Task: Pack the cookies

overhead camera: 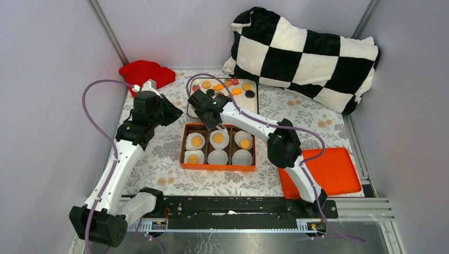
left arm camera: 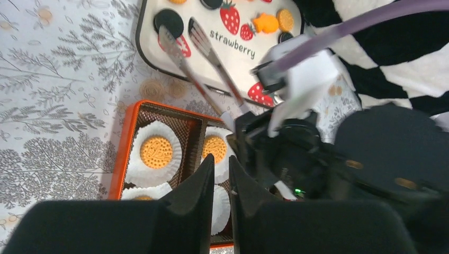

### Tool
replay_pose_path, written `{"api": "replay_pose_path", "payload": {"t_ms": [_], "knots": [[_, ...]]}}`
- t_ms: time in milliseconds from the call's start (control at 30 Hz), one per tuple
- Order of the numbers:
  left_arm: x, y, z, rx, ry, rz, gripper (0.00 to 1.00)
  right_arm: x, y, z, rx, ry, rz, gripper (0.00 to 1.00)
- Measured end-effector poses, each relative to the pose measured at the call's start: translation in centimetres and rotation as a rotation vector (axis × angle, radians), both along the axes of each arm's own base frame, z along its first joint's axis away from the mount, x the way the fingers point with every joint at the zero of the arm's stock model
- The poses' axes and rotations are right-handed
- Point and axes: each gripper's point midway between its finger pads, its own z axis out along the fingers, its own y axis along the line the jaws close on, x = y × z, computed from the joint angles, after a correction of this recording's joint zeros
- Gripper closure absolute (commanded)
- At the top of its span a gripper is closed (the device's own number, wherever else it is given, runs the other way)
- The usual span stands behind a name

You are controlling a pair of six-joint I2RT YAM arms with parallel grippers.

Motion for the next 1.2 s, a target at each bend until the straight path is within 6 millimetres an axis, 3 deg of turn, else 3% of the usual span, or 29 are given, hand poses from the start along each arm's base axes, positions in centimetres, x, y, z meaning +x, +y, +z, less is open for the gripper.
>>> {"api": "replay_pose_path", "payload": {"t_ms": [100, 233, 533, 567, 733, 867, 1033, 1200], "knots": [[0.1, 0.7, 1.4, 0.014, -0.038, 0.028, 0.80, 0.2, 0.4, -1.8, -0.022, 0.029, 0.019, 0.47], [0.1, 1.2, 2.9, 0.026, -0.077, 0.049, 0.80, 0.5, 0.8, -2.6, -0.025, 0.045, 0.036, 0.44], [-0.1, 1.6, 2.5, 0.039, -0.060, 0.061, 0.80, 2.8, 0.3, -3.8, -0.026, 0.046, 0.005, 0.44], [-0.1, 1.6, 2.5, 0.040, -0.060, 0.061, 0.80, 3.0, 0.2, -4.0, -0.021, 0.054, 0.002, 0.46], [-0.2, 1.8, 2.4, 0.047, -0.055, 0.061, 0.79, 3.4, 0.3, -4.3, 0.020, 0.089, 0.002, 0.80], [-0.2, 1.9, 2.4, 0.048, -0.055, 0.064, 0.79, 3.4, 0.5, -4.3, 0.038, 0.106, 0.009, 0.95], [-0.2, 1.9, 2.4, 0.043, -0.054, 0.061, 0.80, 3.3, 0.3, -4.0, 0.043, 0.103, 0.003, 1.00], [-0.2, 1.7, 2.4, 0.034, -0.053, 0.051, 0.80, 1.5, -2.5, -1.5, 0.025, 0.088, -0.016, 1.00]]}}
